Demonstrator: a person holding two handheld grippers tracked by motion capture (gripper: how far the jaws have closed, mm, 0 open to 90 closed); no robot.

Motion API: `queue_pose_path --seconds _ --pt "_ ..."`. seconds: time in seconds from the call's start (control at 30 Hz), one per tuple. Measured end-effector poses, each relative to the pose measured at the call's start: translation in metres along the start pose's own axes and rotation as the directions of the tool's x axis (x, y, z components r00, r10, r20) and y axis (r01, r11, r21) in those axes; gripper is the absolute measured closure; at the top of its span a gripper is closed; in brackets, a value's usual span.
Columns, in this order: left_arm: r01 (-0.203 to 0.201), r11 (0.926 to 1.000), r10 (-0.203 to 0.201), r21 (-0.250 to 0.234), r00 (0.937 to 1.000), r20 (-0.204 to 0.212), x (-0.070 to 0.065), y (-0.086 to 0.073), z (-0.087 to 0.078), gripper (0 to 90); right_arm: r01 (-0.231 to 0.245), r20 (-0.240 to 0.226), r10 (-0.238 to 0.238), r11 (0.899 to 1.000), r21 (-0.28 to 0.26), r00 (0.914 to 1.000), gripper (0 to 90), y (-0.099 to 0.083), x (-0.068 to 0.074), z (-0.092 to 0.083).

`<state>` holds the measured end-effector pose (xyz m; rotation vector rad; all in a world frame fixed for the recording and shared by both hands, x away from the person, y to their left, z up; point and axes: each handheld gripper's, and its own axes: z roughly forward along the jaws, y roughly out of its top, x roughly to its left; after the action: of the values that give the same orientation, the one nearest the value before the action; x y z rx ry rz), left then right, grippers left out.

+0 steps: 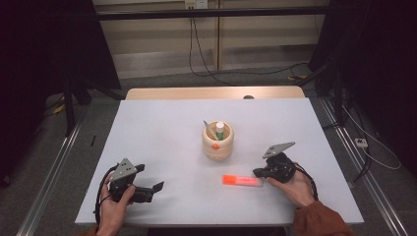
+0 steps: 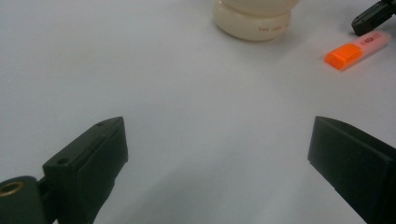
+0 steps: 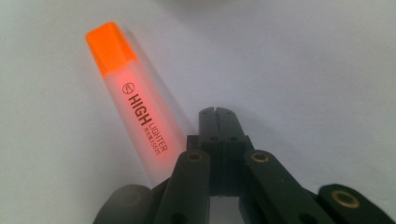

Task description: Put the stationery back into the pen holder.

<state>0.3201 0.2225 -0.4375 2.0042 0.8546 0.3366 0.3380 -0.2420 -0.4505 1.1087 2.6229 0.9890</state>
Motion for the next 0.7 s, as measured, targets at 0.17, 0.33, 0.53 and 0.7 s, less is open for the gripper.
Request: queue_pose_path --seconds 0.17,0.33,0.53,0.7 --pt "-0.001 1.0 0.001 -0.003 1.0 -0.002 0.0 0.0 -0.001 4.7 -0.005 -0.017 0.005 1.0 0.008 0.9998 90.0 0.0 0.003 -0.002" --pt "-0.002 1.0 0.002 -0.008 1.0 0.0 0.0 0.0 0.0 4.7 -0.004 -0.023 0.005 1.0 0.018 0.9997 90.0 -0.004 0.008 -0.004" --pt "-0.003 1.0 0.003 0.001 1.0 0.005 0.0 0.0 0.0 4.7 -0.011 -0.012 0.011 1.0 0.008 0.9999 90.0 -0.003 0.005 -0.004" --pt "-0.001 1.0 0.001 -0.005 1.0 0.004 0.0 0.0 0.0 4.7 -0.042 0.027 0.044 0.996 -0.073 0.9987 72.5 -0.001 -0.002 -0.012"
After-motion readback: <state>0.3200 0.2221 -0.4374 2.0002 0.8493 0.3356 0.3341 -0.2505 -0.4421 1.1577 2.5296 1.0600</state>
